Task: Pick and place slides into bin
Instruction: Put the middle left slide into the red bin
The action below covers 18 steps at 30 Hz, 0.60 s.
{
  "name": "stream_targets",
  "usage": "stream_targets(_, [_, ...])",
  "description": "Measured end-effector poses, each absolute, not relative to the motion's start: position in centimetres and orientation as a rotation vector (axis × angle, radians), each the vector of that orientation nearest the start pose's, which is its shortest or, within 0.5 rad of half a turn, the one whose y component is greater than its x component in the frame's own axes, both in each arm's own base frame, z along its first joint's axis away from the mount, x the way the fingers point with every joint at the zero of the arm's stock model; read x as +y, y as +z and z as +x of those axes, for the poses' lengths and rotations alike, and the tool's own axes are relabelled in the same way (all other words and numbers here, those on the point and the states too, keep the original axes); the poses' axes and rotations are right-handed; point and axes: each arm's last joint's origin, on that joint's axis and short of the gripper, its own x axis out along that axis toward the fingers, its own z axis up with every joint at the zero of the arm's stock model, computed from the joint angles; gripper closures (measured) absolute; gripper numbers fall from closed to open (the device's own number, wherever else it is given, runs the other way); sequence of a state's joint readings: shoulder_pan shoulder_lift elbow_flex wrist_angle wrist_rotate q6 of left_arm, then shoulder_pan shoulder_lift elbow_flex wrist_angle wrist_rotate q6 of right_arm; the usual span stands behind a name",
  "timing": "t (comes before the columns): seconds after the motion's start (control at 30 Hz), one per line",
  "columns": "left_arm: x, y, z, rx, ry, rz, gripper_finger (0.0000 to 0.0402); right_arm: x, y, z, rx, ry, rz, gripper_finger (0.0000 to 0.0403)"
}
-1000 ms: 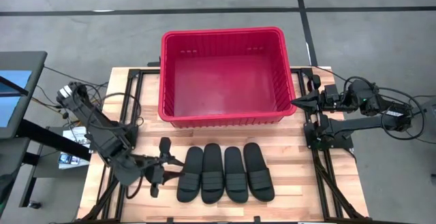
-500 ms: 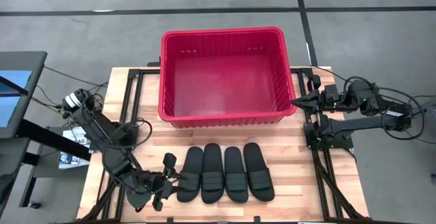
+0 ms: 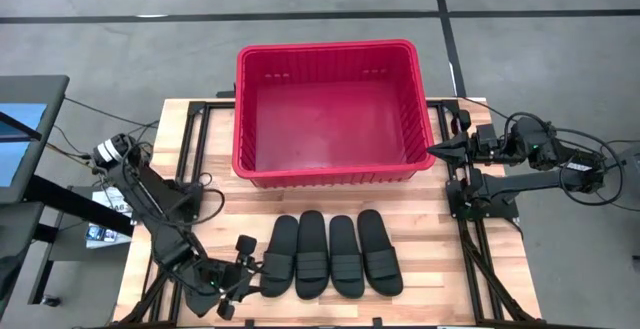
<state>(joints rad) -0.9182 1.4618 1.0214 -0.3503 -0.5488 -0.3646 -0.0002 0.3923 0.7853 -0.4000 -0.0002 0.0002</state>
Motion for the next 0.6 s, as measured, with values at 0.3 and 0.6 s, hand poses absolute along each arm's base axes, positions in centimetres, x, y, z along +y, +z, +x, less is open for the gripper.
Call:
stream_targets(0.3, [-25.2,20.8,20.6,0.79,-0.316,0.165,0.0252,0.0,35.3,7.6,0.007,0.0,0.0,0.0403])
stream_targets(0.6, [-26.9,17.7,21.4,0.848,-0.383,0.141,0.0252,0.0,35.3,7.6,0.008,0.0,0.0,0.0403])
